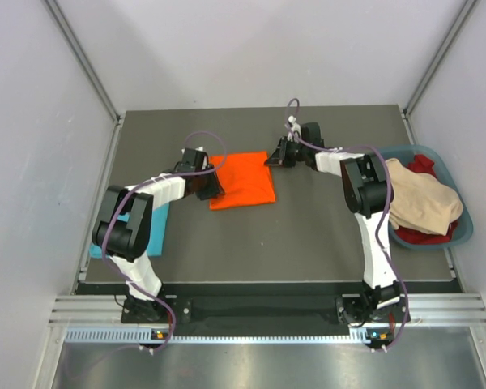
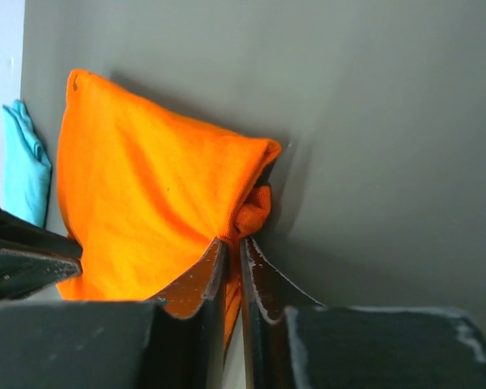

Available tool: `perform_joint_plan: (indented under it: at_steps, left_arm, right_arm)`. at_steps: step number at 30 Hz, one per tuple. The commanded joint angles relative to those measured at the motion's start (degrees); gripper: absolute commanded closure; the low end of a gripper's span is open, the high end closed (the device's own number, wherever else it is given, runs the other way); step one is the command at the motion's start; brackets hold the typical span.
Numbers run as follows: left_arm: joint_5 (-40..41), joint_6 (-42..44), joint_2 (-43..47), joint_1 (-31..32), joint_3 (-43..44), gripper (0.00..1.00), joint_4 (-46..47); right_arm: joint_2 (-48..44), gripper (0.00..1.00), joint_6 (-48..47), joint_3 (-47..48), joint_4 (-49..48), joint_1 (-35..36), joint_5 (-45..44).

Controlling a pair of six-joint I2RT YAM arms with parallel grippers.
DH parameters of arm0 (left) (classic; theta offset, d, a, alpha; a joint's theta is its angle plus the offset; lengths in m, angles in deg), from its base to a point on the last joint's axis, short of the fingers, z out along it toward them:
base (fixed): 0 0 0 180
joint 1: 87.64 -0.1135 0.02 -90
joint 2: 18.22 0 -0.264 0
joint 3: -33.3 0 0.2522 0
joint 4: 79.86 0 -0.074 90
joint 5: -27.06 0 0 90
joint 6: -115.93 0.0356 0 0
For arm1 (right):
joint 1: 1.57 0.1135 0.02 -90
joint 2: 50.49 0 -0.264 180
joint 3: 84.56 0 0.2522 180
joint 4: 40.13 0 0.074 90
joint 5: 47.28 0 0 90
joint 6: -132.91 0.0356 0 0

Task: Fold and stack the t-shirts
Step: Fold the tshirt

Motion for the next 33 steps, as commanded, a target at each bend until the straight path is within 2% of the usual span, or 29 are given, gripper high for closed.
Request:
perform_joint_plan:
  at_steps: [1, 4, 7, 10, 11, 17, 21, 25, 28, 31, 33]
  left_arm:
    - [7.8, 0.1, -0.8, -0.2, -2.6, 0.6, -0.3]
    - [6.5, 0.2, -0.5, -0.2, -2.1, 0.61, -0.2]
    - [3.2, 0.5, 1.6, -0.2, 0.1, 0.6, -1.2]
    - [1.4, 0.6, 3.9, -0.2, 4.4, 0.59, -4.4]
    - [0.9, 0.5, 4.4, -0.2, 5.4, 0.59, -5.2]
    - [-1.9, 0.4, 7.1, -0.2, 7.9, 0.57, -8.6]
    - [-1.9, 1.4, 6.9, -0.7, 6.0, 0.55, -8.8]
    - [-8.8, -0.1, 5.2, -1.6, 2.0, 0.58, -1.1]
    - [-9.2, -0.7, 2.6, -1.5, 1.0, 0.59, -0.1]
    - [-6.0, -0.1, 1.8, -1.5, -0.3, 0.6, -2.0]
    - [-2.7, 0.0, 2.9, -1.5, -2.1, 0.6, -3.1]
  right_arm:
    - [2.3, 0.92, 2.4, 0.1, -1.0, -0.5, -6.6]
    - [3.4, 0.91, 2.4, 1.9, 0.6, -0.5, -5.5]
    - [2.6, 0.82, 1.7, 2.8, 2.1, -0.4, -3.7]
    - [-1.6, 0.65, 0.4, 0.0, 2.4, -0.4, -3.4]
    - [-2.8, 0.54, -0.1, -1.1, 2.9, -0.3, -3.3]
    - [-10.6, 0.39, -5.0, -4.5, 10.4, -0.4, -2.8]
    - [-14.6, 0.37, -6.7, -10.4, 11.7, 0.3, -0.7]
    - [-16.9, 0.38, -7.8, -15.6, 11.6, 1.6, -1.9]
    - [-17.6, 0.4, -7.7, -19.4, 9.7, 2.3, -2.2]
    - [-17.4, 0.44, -8.3, -21.7, 9.3, 3.8, -3.2]
    - [-17.3, 0.55, -8.3, -23.3, 9.1, 4.3, -5.7]
